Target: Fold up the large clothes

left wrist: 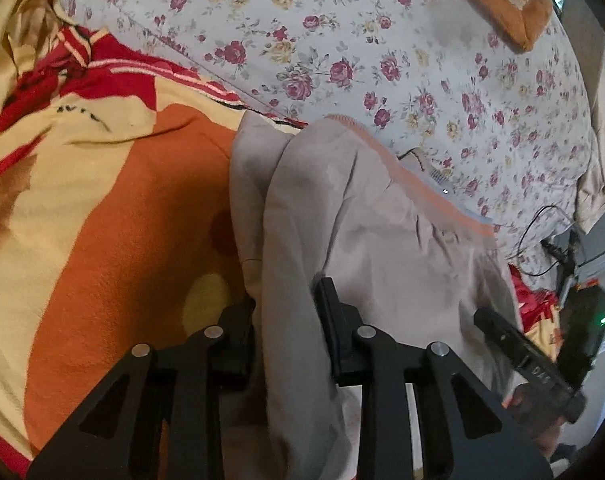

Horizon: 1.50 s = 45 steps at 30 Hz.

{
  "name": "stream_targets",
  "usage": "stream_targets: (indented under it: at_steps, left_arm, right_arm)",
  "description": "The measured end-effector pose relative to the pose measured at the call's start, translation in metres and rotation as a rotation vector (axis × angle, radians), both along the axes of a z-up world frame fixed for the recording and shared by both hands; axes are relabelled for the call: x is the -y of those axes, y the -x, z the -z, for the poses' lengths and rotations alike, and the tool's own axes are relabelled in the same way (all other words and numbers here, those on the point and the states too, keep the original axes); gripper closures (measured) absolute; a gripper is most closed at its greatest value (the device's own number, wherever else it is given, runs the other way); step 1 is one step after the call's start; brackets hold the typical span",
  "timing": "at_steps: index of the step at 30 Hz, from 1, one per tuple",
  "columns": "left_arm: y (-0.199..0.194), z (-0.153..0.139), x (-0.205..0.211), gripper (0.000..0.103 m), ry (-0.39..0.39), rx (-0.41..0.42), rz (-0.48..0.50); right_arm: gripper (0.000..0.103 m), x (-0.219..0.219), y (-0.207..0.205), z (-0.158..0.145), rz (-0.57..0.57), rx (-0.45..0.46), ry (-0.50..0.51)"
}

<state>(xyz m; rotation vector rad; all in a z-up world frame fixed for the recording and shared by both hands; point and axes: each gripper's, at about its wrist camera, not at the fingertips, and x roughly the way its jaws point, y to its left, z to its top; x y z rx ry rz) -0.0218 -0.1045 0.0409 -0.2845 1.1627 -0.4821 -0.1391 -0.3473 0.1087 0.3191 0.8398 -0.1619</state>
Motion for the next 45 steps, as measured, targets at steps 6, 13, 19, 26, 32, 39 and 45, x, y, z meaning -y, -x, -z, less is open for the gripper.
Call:
stream_targets:
  at_steps: [6, 13, 19, 26, 32, 39, 45]
  left_arm:
    - [0.001, 0.001, 0.0, 0.071, -0.022, 0.002, -0.008]
    - [-0.004, 0.009, -0.007, 0.034, -0.052, -0.028, -0.062]
    - [-0.004, 0.012, -0.005, 0.026, -0.055, -0.012, -0.055]
    - [0.004, 0.001, 0.01, 0.078, -0.03, 0.013, 0.03]
    - [0.001, 0.003, 0.01, 0.079, -0.01, 0.0, 0.029]
    - [0.003, 0.006, 0.012, 0.067, -0.006, -0.004, 0.026]
    - [0.01, -0.026, 0.012, 0.093, 0.063, 0.019, 0.057]
  right_arm:
    - [0.049, -0.008, -0.009, 0.002, -0.031, -0.031, 0.026]
    - [0.048, -0.009, -0.013, 0.0, -0.032, -0.029, 0.023]
    - [0.049, -0.007, -0.017, 0.001, -0.041, -0.038, 0.018]
    - [0.088, -0.003, -0.04, -0.004, -0.073, -0.041, 0.039]
    - [0.093, 0.018, -0.063, 0.03, -0.024, -0.108, -0.067]
    - [0.09, 0.018, -0.038, 0.026, -0.04, -0.087, -0.068]
    - [0.09, 0.023, -0.038, 0.034, -0.035, -0.064, -0.103]
